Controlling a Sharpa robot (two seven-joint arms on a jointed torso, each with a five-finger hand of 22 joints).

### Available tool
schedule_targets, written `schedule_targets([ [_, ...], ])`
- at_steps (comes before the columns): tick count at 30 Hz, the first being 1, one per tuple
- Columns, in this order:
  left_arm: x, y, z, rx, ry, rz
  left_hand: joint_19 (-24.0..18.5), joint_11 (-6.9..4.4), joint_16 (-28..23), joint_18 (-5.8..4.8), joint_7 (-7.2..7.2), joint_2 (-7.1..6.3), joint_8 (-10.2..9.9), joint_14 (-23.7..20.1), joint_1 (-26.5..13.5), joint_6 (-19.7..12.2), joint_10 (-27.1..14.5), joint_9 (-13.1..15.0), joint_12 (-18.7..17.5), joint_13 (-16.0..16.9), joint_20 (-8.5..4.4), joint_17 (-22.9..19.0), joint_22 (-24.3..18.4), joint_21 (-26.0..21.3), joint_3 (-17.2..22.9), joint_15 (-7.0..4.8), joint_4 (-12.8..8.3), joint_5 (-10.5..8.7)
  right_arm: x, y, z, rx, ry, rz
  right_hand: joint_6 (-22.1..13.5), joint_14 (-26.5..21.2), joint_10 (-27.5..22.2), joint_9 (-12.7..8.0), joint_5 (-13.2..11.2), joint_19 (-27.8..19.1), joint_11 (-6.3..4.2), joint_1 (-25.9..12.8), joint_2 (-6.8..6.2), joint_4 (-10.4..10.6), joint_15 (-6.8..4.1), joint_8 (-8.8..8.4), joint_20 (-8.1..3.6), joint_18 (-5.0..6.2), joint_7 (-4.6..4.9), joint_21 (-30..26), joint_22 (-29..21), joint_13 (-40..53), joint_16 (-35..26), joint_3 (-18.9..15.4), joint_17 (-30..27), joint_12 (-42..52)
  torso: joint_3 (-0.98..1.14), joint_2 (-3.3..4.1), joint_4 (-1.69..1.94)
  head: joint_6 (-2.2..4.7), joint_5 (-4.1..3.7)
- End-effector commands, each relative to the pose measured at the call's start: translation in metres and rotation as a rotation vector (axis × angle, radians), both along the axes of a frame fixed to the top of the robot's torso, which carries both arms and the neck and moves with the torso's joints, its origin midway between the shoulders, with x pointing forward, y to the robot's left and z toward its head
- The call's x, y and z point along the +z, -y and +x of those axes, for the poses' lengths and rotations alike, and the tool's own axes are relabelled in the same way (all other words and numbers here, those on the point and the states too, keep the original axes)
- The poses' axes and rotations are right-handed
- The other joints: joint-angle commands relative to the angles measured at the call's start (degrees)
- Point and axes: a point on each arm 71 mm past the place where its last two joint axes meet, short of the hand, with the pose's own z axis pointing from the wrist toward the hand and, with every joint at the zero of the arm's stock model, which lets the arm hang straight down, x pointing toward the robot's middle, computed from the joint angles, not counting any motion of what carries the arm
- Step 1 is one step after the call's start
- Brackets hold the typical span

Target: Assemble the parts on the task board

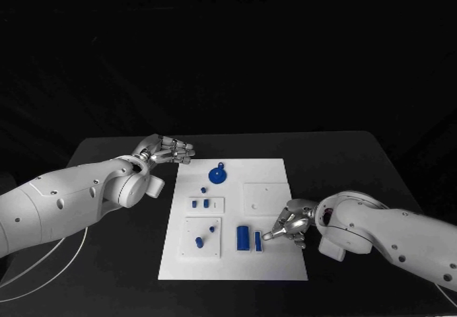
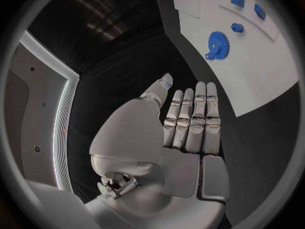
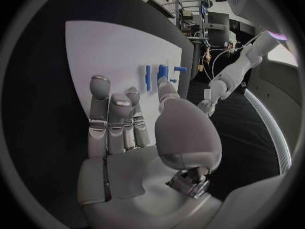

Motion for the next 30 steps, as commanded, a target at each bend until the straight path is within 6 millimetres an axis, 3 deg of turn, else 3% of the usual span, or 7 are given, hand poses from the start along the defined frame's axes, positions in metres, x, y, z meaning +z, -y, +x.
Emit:
schedule_targets([
  [1,0.002,-0.001,0.000,0.018,0.003,-0.033,0.5,-0.03,-0.1,-0.62,-0.18,0.22,-0.2,0.1,0.0,-0.1,0.6,0.0,0.3,0.1,-0.14,0.0,-0.1,0.2,0.2,-0.11,0.2,-0.32,0.012,-0.001,0.018,-0.009,0.077,0.216,0.4,-1.8,-1.5,0.3,-0.4,-0.5,0.13,1.1,1.61,-1.3,0.15,0.19,0.46,0.50,-0.03,-6.4,0.6,-1.9,-3.6,0.3,-2.8,-1.8,-0.11,-0.77,-0.21,1.35,-0.30],
  [24,0.023,-0.010,0.028,0.156,0.045,-0.197,-1.9,-1.46,-0.2,0.40,-1.84,0.22,-0.2,-6.0,-1.3,-1.0,-0.1,-0.1,0.2,0.1,2.33,-1.4,-1.5,-0.4,-4.4,0.05,3.0,-6.15,0.041,0.040,0.133,-0.449,0.466,0.806,-13.9,-21.7,-10.9,-11.6,2.8,-31.2,9.22,0.3,10.46,-12.5,12.55,-0.12,16.25,3.15,3.35,-17.9,-70.4,-52.2,-52.4,-0.2,-55.4,-46.6,0.70,-3.16,-0.59,8.23,-0.50],
  [25,0.020,-0.013,0.026,0.147,0.025,-0.145,-19.1,-7.68,-3.8,-3.97,-8.17,1.32,-3.8,-24.0,-24.4,-18.6,-18.6,-3.6,-3.2,-3.3,-5.52,-5.1,-10.8,-4.3,-9.0,-6.46,4.8,-11.47,0.034,0.039,0.129,-0.413,0.403,0.690,-65.2,-39.3,-28.0,-15.0,-13.8,-83.8,1.12,-20.3,7.81,-4.7,4.59,-3.49,6.12,-3.48,-3.79,-22.4,-74.9,-55.5,-56.0,3.4,-58.9,-50.1,0.56,-2.97,-0.59,7.68,-0.57],
  [26,0.020,-0.012,0.026,0.148,0.025,-0.146,-60.0,-7.68,-3.8,-3.97,-8.17,1.32,-3.8,-25.1,-25.5,-19.6,-19.6,-3.6,-3.2,-3.3,-5.52,-5.1,-10.8,-4.3,-9.0,-6.46,4.8,-11.47,0.034,0.039,0.129,-0.414,0.404,0.692,-65.2,-40.3,-68.8,-15.0,-13.8,-83.8,1.12,-21.3,7.81,-4.7,4.59,-3.49,6.12,-3.48,-3.79,-22.4,-74.9,-55.5,-56.0,3.4,-58.9,-50.1,0.55,-3.03,-0.58,7.67,-0.56],
  [27,0.019,-0.011,0.025,0.149,0.026,-0.149,-60.0,-7.68,-3.8,-3.97,-8.17,1.32,-3.8,-67.3,-28.5,-60.3,-22.0,-3.6,-3.2,-3.3,-5.52,-5.1,-10.8,-4.3,-9.0,-6.46,4.8,-11.47,0.034,0.038,0.128,-0.416,0.408,0.696,-65.2,-81.2,-68.8,-15.0,-13.8,-83.8,1.12,-23.5,7.81,-4.7,4.59,-3.49,6.12,-3.48,-3.79,-22.4,-74.9,-55.5,-56.0,3.4,-58.9,-50.1,0.52,-3.22,-0.57,7.64,-0.54],
  [28,0.018,-0.010,0.023,0.150,0.027,-0.152,-60.0,-7.68,-3.8,-3.97,-8.17,1.32,-3.8,-67.3,-30.3,-60.3,-62.3,-3.6,-3.2,-3.3,-5.52,-5.1,-10.8,-4.3,-9.0,-6.46,4.8,-11.47,0.035,0.037,0.127,-0.418,0.411,0.700,-65.2,-81.2,-68.8,-15.0,-13.8,-83.8,1.12,-25.6,7.81,-4.7,4.59,-3.49,6.12,-3.48,-3.79,-22.4,-74.9,-55.5,-56.0,3.4,-58.9,-50.1,0.48,-3.42,-0.56,7.60,-0.51],
  [30,0.015,-0.006,0.019,0.154,0.028,-0.161,-60.0,-7.68,-3.8,-3.97,-8.17,1.32,-3.8,-67.3,-33.2,-60.3,-62.3,-3.6,-3.2,-3.3,-5.52,-5.1,-10.8,-4.3,-9.0,-6.46,4.8,-11.47,0.036,0.035,0.126,-0.423,0.421,0.712,-65.2,-81.2,-68.8,-15.0,-13.8,-83.8,1.12,-28.4,7.81,-4.7,4.59,-3.49,6.12,-3.48,-3.79,-22.4,-74.9,-55.5,-56.0,3.4,-58.9,-50.1,0.38,-4.00,-0.52,7.50,-0.44],
])
